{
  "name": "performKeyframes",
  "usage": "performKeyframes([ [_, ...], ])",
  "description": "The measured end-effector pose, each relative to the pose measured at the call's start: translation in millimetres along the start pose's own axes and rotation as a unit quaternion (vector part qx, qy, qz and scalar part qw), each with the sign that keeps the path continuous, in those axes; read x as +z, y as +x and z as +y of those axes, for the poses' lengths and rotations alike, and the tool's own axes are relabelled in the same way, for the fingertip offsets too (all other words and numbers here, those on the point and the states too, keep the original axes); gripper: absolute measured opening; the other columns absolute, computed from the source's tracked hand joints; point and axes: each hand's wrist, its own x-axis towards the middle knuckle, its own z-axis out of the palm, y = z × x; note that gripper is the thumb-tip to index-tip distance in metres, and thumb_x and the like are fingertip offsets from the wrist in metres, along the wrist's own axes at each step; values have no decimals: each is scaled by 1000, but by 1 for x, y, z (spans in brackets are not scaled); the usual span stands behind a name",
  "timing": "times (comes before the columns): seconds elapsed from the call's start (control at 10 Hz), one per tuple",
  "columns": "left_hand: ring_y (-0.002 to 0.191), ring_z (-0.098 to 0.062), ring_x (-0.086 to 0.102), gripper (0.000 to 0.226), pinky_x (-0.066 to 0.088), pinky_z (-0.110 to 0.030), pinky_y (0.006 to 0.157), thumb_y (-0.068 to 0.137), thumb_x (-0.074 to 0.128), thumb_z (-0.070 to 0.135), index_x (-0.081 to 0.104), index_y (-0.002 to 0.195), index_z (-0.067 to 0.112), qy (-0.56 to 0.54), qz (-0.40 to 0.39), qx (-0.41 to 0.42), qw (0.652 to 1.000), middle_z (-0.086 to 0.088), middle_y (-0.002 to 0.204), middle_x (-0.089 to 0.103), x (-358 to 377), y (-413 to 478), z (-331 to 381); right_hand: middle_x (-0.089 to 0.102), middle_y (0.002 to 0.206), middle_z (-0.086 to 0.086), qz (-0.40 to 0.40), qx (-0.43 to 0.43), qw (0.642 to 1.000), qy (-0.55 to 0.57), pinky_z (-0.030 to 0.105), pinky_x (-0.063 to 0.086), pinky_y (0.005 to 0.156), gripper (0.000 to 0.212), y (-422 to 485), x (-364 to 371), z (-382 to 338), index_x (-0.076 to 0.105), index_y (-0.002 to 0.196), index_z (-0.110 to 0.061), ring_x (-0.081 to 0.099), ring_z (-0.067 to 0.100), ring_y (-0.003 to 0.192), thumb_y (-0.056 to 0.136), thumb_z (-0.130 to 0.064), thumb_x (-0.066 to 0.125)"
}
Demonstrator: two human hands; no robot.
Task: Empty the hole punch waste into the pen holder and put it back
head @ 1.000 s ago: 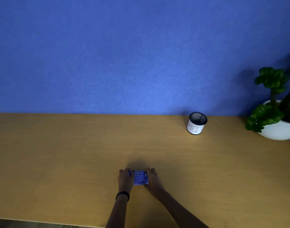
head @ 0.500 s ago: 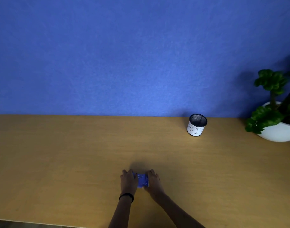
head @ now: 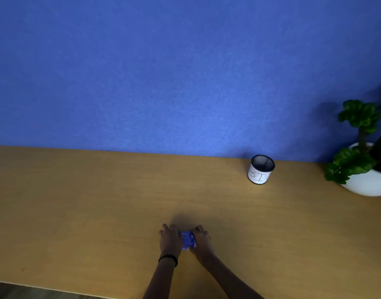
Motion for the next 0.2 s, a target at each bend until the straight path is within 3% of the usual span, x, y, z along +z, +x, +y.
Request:
performKeyframes([
  [0.2,118,-37,45,34,44,-42,93,94,43,22,52,122,4,48,-23,-8,999,-19,127,46,-12,14,12,49,126,22,-91,-33,995,-38,38,44,95,44,12,-26,1,54,117,3,51,35,115,75,-3,64],
])
